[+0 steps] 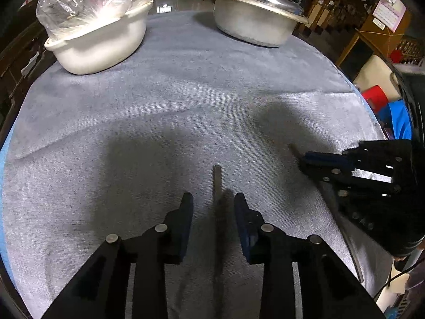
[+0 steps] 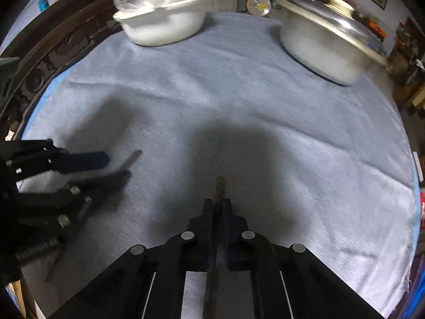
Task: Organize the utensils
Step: 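Grasp one chopstick with the left gripper while the right gripper grasps another, then lift both chopsticks and carry them over the metal holder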
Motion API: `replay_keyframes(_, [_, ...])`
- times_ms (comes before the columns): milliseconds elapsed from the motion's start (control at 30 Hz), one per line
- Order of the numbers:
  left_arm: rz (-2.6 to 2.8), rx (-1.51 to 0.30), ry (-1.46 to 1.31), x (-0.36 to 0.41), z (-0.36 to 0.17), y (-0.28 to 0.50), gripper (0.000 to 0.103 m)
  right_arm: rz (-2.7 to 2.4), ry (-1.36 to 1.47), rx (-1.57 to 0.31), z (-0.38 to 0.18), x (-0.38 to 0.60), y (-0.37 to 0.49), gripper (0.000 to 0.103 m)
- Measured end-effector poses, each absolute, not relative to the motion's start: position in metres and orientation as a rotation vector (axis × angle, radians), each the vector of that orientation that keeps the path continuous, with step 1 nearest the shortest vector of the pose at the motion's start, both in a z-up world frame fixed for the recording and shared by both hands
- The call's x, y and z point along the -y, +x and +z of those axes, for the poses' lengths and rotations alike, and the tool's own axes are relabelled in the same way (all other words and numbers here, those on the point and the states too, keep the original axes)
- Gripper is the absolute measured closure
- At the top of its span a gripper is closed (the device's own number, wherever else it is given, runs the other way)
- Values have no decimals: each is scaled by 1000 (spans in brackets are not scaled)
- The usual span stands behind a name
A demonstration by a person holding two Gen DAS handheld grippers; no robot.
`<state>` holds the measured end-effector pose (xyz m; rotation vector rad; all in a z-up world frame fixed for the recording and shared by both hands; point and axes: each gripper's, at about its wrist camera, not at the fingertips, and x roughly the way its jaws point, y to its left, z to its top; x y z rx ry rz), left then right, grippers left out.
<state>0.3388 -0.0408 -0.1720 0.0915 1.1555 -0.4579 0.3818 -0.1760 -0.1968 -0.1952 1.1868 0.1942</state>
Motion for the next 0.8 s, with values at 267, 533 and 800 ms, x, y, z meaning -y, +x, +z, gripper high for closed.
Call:
replay_keyframes(267, [-461, -1142, 145, 56, -173, 344, 70, 166, -156, -1304, -195, 205, 381, 94])
replay_keyframes(533, [-458, -1150, 142, 54, -172, 346, 98, 148, -248, -1275, -194, 192, 381, 96])
replay_keyframes(800, [-398, -1161, 41, 32, -168, 335, 98, 150, -143, -1202, -188, 221, 356, 97])
